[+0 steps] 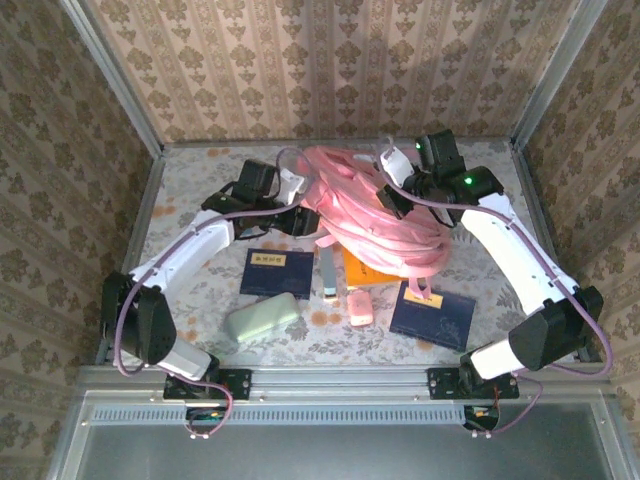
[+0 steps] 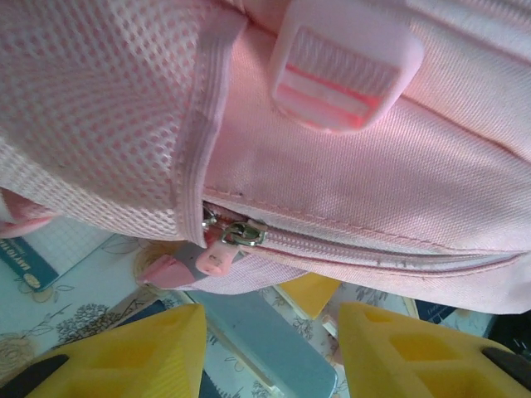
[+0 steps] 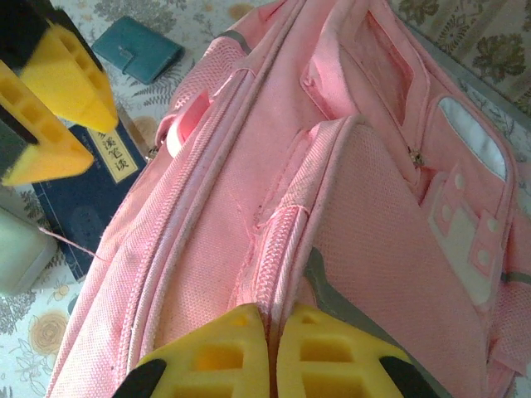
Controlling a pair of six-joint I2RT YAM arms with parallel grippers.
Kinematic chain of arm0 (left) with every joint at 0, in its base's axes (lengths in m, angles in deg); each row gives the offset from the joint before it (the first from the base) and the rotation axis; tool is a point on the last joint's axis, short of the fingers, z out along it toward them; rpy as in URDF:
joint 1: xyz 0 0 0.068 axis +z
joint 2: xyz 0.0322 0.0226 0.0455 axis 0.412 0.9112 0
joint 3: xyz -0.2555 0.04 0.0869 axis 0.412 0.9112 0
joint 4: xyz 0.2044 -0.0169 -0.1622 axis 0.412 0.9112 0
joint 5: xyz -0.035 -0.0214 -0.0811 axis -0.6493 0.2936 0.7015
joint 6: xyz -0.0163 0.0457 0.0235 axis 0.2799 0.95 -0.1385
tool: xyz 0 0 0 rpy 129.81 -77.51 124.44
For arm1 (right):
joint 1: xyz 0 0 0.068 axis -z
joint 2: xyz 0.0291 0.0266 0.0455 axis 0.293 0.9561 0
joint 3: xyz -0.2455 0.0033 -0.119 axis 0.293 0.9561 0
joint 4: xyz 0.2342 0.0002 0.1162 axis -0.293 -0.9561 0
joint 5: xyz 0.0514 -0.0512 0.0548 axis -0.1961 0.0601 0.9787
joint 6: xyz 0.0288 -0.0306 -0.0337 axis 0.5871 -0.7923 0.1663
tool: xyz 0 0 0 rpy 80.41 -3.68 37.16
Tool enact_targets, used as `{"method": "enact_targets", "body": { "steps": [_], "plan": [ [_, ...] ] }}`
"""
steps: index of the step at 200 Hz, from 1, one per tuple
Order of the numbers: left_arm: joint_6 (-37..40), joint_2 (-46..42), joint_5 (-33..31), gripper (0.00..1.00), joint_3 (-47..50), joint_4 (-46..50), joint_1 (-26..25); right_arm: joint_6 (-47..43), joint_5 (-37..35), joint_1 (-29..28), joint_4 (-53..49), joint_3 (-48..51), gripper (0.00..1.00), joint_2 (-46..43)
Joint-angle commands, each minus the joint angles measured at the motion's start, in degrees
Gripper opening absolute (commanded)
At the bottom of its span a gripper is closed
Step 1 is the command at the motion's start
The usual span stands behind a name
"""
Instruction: Pack the student bag
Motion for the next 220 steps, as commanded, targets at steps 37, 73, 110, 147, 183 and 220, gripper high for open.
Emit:
{"method": "enact_targets", "body": {
  "steps": [37, 73, 110, 147, 183, 220],
  "plan": [
    [0.2, 6.3, 11.2, 0.49, -0.3, -4.4, 2.2, 1.5, 3.9, 0.3, 8.3, -0.1, 0.0, -3.5],
    [-1.9, 6.5, 15.9, 0.5, 2.8, -10.2, 5.9, 2.6, 5.5, 0.5, 9.4, 0.8, 0.0, -6.1],
    [-1.3, 7.4, 21.4, 0.48, 4.0, -12.7, 4.3, 3.2, 5.6, 0.4, 9.7, 0.9, 0.0, -6.4],
    [-3.0, 7.1, 23.6, 0.48, 5.8, -16.9, 4.1, 3.7, 5.7, 0.5, 10.0, 1.1, 0.0, -6.4],
    [-3.1, 6.6, 23.2, 0.35, 6.4, -17.1, 3.9, 4.3, 5.7, 0.5, 10.6, 1.4, 0.0, -6.4],
    [-2.4, 6.0, 22.2, 0.27, 6.3, -15.4, 3.7, 4.5, 4.4, 0.5, 11.1, 1.7, 0.0, -6.3]
  ]
}}
